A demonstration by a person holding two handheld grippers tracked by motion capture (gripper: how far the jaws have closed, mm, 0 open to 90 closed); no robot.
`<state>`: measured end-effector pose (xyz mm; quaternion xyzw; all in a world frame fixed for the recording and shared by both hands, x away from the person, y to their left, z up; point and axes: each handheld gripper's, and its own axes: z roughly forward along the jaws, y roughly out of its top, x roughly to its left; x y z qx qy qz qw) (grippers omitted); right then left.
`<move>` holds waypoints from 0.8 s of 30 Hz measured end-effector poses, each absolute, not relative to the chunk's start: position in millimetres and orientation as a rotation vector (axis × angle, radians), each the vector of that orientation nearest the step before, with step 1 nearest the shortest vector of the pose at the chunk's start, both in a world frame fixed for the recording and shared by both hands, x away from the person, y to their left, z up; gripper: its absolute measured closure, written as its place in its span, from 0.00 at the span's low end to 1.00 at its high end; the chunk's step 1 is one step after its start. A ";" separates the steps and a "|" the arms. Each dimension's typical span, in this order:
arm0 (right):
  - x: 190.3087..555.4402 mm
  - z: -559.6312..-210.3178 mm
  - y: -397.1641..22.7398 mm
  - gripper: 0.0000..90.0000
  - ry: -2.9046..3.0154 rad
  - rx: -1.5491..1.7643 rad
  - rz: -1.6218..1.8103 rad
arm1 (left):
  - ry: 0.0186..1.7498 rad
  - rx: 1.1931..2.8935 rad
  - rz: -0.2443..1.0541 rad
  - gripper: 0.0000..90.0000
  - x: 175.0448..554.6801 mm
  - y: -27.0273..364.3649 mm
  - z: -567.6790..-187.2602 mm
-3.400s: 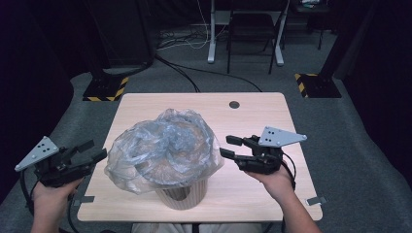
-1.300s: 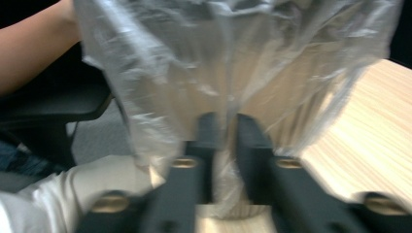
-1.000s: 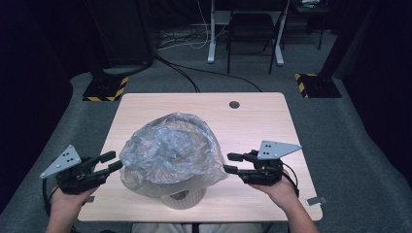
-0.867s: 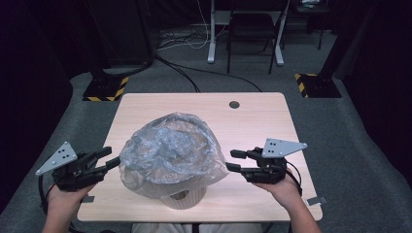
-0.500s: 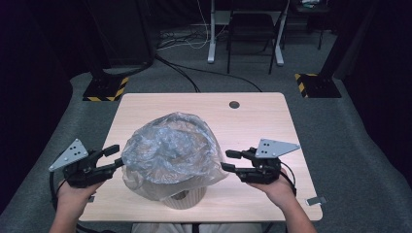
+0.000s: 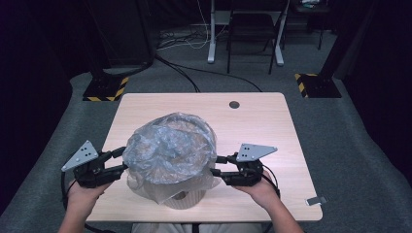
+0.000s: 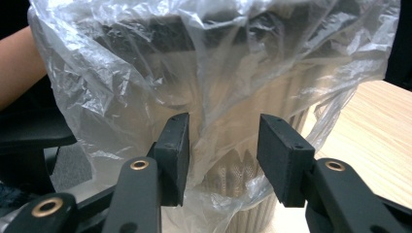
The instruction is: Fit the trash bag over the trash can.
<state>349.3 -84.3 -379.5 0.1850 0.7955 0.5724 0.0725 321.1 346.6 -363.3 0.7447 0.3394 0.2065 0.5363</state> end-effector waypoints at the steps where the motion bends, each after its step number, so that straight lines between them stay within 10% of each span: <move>1: 349.4 -379.9 -84.5 0.61 2.388 0.562 1.723 | 0.808 1.770 0.488 0.52 321.3 346.7 -364.6; 24: 348.9 -401.7 -109.7 0.50 2.351 0.680 1.688 | 0.858 1.787 0.476 0.44 320.5 361.6 -381.4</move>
